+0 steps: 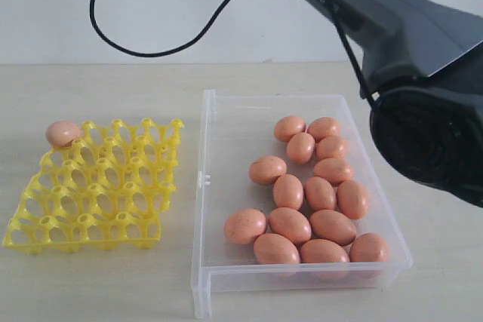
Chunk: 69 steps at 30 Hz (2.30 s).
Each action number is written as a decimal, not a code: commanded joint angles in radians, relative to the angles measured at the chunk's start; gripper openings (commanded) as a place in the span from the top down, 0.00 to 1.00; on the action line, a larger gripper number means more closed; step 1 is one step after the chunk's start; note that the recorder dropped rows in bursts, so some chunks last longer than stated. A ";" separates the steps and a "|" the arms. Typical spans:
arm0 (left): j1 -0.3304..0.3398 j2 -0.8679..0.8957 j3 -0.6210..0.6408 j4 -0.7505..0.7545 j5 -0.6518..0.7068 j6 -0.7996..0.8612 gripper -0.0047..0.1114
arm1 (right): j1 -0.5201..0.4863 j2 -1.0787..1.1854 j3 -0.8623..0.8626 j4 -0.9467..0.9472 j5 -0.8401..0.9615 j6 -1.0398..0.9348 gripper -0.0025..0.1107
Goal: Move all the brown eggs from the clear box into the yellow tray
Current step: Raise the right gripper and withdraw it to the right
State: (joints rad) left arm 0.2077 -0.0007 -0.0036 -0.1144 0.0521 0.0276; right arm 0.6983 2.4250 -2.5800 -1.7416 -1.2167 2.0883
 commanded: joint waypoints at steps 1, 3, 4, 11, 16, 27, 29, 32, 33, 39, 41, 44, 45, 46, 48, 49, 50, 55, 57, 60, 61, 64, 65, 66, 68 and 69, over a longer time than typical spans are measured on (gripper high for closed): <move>0.001 0.001 0.004 -0.010 -0.001 -0.011 0.93 | -0.009 -0.068 -0.002 -0.003 -0.004 0.005 0.98; 0.001 0.001 0.004 -0.010 -0.001 -0.011 0.93 | -0.029 -0.097 -0.002 -0.003 -0.004 0.005 0.98; 0.001 0.001 0.004 -0.010 -0.001 -0.011 0.93 | -0.038 -0.104 -0.002 -0.003 -0.004 0.005 0.98; 0.001 0.001 0.004 -0.012 -0.118 -0.179 0.93 | -0.167 -0.129 -0.002 -0.003 -0.004 0.005 0.98; 0.001 0.001 0.004 -0.012 -0.222 -0.211 0.93 | -0.186 -0.208 0.192 -0.003 -0.004 0.005 0.98; 0.001 0.001 -0.004 0.005 -0.220 -0.330 0.93 | -0.193 -0.465 0.817 -0.003 -0.004 -0.003 0.98; 0.001 0.001 -0.037 0.026 -0.167 -0.349 0.93 | -0.200 -0.482 0.895 -0.003 -0.004 -0.009 0.98; 0.001 0.001 -0.106 0.049 -0.059 -0.353 0.93 | -0.211 -0.502 0.987 -0.003 -0.004 -0.099 0.98; 0.001 0.001 -0.132 0.047 -0.026 -0.353 0.93 | -0.213 -0.511 1.013 -0.003 -0.004 -0.137 0.98; 0.001 0.047 -0.292 -0.019 0.131 -0.303 0.93 | -0.275 -0.613 1.200 -0.003 -0.004 -0.310 0.98; 0.001 0.095 -0.337 -0.103 0.177 -0.198 0.93 | -0.307 -0.651 1.275 -0.003 -0.004 -0.359 0.98; 0.001 0.182 -0.400 -0.393 0.250 0.091 0.93 | -0.371 -0.710 1.389 -0.003 -0.004 -0.425 0.98; 0.001 0.218 -0.421 -0.530 0.284 0.232 0.93 | -0.393 -0.727 1.419 -0.003 -0.004 -0.447 0.98; 0.001 0.259 -0.441 -0.680 0.325 0.387 0.93 | -0.417 -0.742 1.445 -0.003 -0.004 -0.462 0.98; 0.001 0.339 -0.482 -0.941 0.424 0.662 0.93 | -0.460 -0.764 1.483 -0.003 -0.004 -0.473 0.98; 0.001 0.388 -0.502 -1.059 0.490 0.789 0.93 | -0.477 -0.773 1.499 -0.003 -0.004 -0.473 0.98; 0.001 0.441 -0.518 -1.133 0.561 0.884 0.93 | -0.490 -0.781 1.511 -0.003 -0.004 -0.475 0.98; 0.001 0.716 -0.640 -1.243 0.816 0.975 0.93 | -0.532 -0.817 1.566 -0.003 -0.004 -0.502 0.98; 0.001 0.818 -0.702 -1.224 0.883 0.975 0.93 | -0.532 -0.821 1.580 -0.003 -0.004 -0.507 0.98; 0.001 0.972 -0.795 -1.198 0.964 0.975 0.93 | -0.532 -0.823 1.596 -0.003 -0.004 -0.510 0.98; 0.001 1.020 -0.826 -1.185 0.969 0.975 0.93 | -0.532 -0.823 1.604 -0.003 -0.004 -0.510 0.98; -0.036 1.150 -0.909 -1.115 0.948 0.975 0.93 | -0.532 -0.823 1.627 -0.003 -0.004 -0.519 0.98; -0.059 1.189 -0.937 -1.088 0.937 0.975 0.93 | -0.532 -0.823 1.635 -0.003 -0.004 -0.528 0.98; -0.081 1.219 -0.961 -1.064 0.928 0.975 0.93 | -0.532 -0.823 1.644 -0.003 -0.004 -0.533 0.98; -0.143 1.287 -1.023 -0.984 0.905 0.975 0.93 | -0.532 -0.823 1.660 -0.003 -0.004 -0.543 0.98; -0.171 1.311 -1.053 -0.939 0.893 0.975 0.93 | -0.532 -0.823 1.665 -0.003 -0.004 -0.548 0.98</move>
State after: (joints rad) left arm 0.1111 1.2427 -0.9810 -1.1591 0.9613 0.9956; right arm 0.1717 1.6135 -0.9323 -1.7492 -1.2154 1.5667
